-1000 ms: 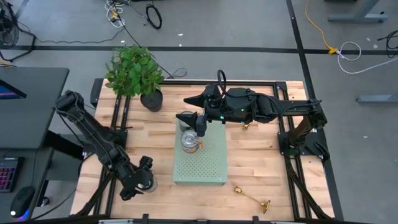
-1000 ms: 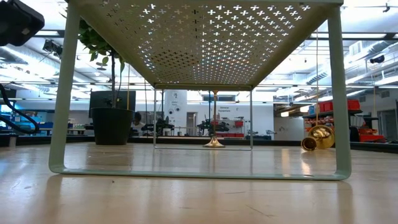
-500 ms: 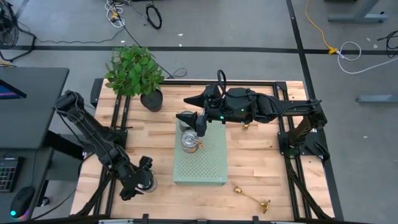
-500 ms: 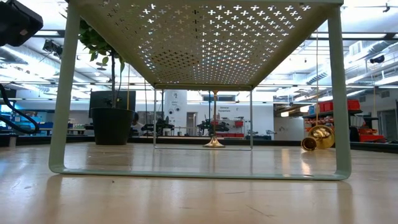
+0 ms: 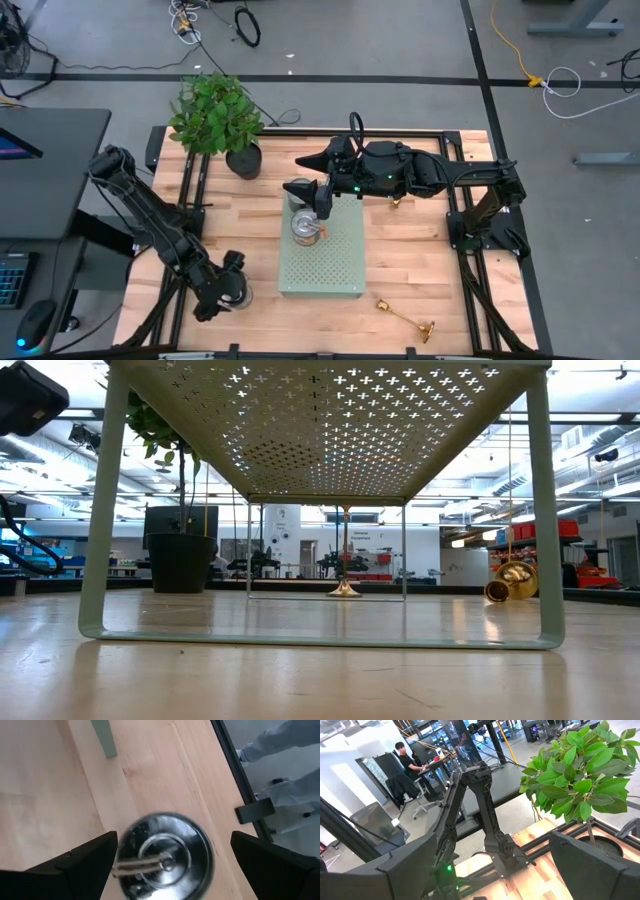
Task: Pick & Place candle stick holders
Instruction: Put the brown scented candle on the shelf
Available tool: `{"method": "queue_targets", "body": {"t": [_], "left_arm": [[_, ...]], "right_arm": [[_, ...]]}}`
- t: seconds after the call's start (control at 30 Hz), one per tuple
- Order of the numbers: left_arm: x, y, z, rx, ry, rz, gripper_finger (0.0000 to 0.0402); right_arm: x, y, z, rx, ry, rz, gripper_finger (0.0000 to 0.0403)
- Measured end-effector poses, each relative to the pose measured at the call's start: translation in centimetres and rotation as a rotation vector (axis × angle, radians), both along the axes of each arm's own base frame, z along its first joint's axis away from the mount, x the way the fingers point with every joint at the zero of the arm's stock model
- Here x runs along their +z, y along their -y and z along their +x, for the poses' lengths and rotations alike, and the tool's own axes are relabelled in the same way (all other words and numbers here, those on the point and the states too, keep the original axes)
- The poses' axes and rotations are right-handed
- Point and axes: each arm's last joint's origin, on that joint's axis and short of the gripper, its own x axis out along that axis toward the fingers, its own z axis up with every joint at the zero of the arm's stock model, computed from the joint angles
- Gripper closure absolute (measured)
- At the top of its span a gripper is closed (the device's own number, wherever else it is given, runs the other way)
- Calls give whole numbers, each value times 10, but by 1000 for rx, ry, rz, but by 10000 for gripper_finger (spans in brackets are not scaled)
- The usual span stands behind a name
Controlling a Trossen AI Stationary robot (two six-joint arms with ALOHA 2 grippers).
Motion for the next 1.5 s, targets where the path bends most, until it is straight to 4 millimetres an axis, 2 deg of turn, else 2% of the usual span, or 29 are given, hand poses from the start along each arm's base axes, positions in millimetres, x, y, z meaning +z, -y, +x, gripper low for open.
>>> {"method": "queue_targets", "body": {"t": [0.33, 0.8, 1.5], "left_arm": [[-2, -2, -3, -59, -33, 42, 1], [-28, 6, 4, -107, -115, 143, 1], [-30, 4, 10, -71, -106, 135, 3]], "right_arm": [[0, 0, 0, 0, 0, 0, 14], [0, 0, 0, 0, 0, 0, 14], [0, 0, 0, 0, 0, 0, 14]]}}
